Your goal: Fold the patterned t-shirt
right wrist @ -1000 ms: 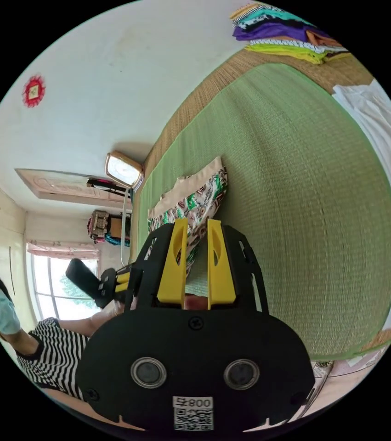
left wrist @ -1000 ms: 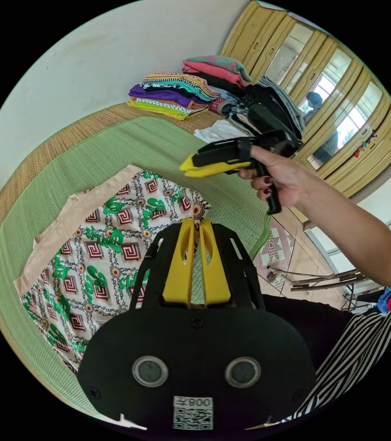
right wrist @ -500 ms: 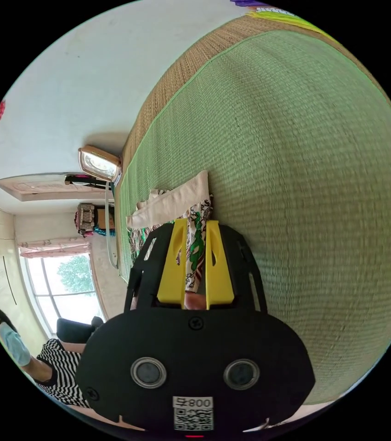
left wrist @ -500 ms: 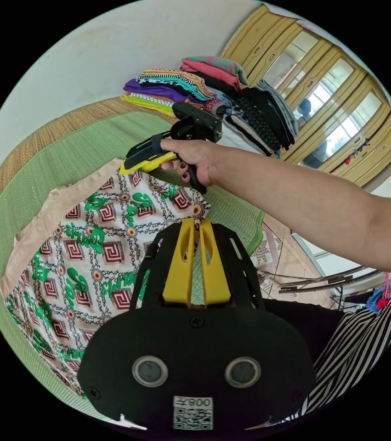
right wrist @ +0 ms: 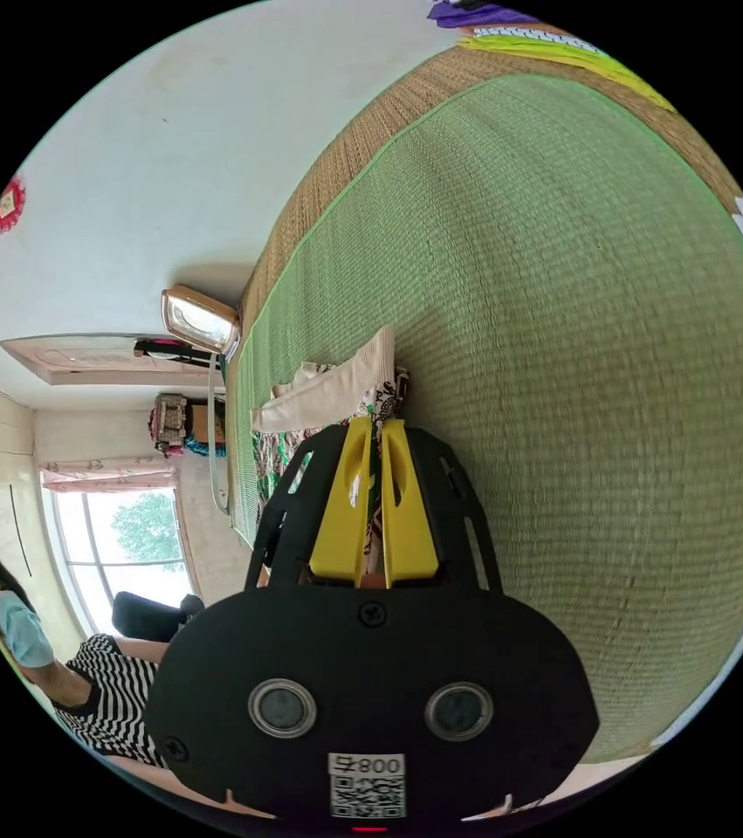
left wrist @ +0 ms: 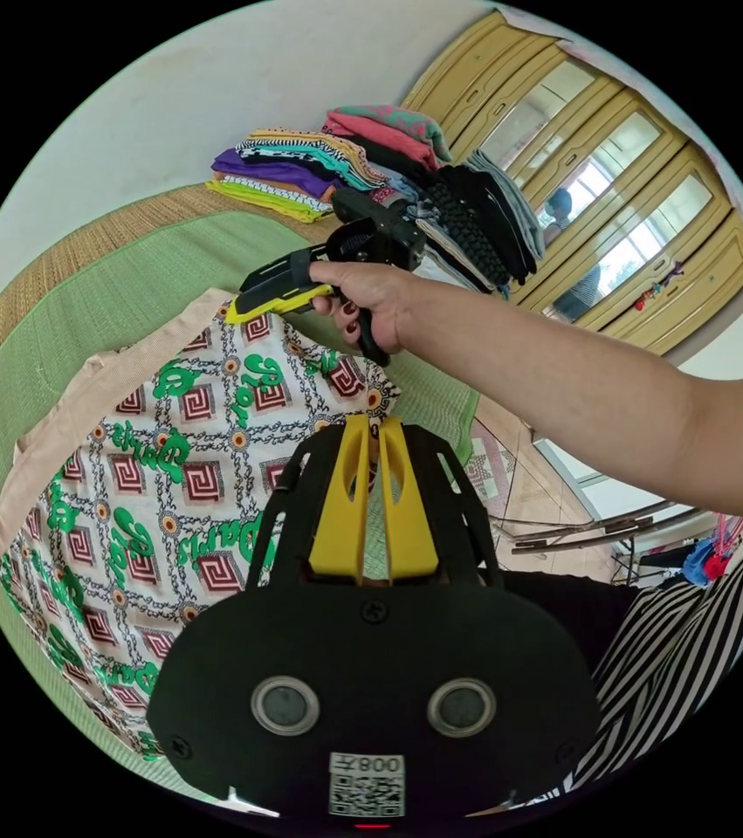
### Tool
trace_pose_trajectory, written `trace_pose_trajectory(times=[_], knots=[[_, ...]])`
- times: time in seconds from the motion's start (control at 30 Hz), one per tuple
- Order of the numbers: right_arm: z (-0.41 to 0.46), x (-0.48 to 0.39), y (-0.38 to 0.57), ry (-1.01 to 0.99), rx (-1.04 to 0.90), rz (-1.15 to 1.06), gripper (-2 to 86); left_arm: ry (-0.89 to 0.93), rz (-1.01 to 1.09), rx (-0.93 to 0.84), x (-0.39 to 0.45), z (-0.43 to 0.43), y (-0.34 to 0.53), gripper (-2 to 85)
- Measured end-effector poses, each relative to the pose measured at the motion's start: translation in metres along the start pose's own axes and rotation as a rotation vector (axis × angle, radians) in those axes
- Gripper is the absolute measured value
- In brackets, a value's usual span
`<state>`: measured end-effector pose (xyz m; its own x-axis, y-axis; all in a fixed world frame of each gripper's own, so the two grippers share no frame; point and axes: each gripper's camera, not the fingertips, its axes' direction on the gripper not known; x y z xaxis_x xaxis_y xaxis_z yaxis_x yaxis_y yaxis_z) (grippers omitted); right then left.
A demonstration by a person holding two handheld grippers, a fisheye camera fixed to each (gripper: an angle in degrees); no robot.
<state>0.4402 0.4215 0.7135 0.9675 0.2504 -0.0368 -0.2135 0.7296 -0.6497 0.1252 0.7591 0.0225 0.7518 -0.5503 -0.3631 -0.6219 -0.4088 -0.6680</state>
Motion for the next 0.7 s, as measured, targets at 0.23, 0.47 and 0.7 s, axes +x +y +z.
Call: trace_pose_trajectory(times=[0.23,0.47,0.7], knots=[[0.001,-0.063,0.014,-0.060,0.103,-0.055,1.2,0.082,-0.063,0.174,-0.026,-0.059,0.044,1.5],[0.056,-0.168,0.010,-0.120,0.100,-0.221,1.2,0.080,-0.300,0.401,-0.075,-0.137,0.133,1.4],[0.179,-0.277,0.004,-0.069,-0.037,-0.354,1.1,0.024,-0.639,0.543,-0.134,-0.185,0.253,1.5]])
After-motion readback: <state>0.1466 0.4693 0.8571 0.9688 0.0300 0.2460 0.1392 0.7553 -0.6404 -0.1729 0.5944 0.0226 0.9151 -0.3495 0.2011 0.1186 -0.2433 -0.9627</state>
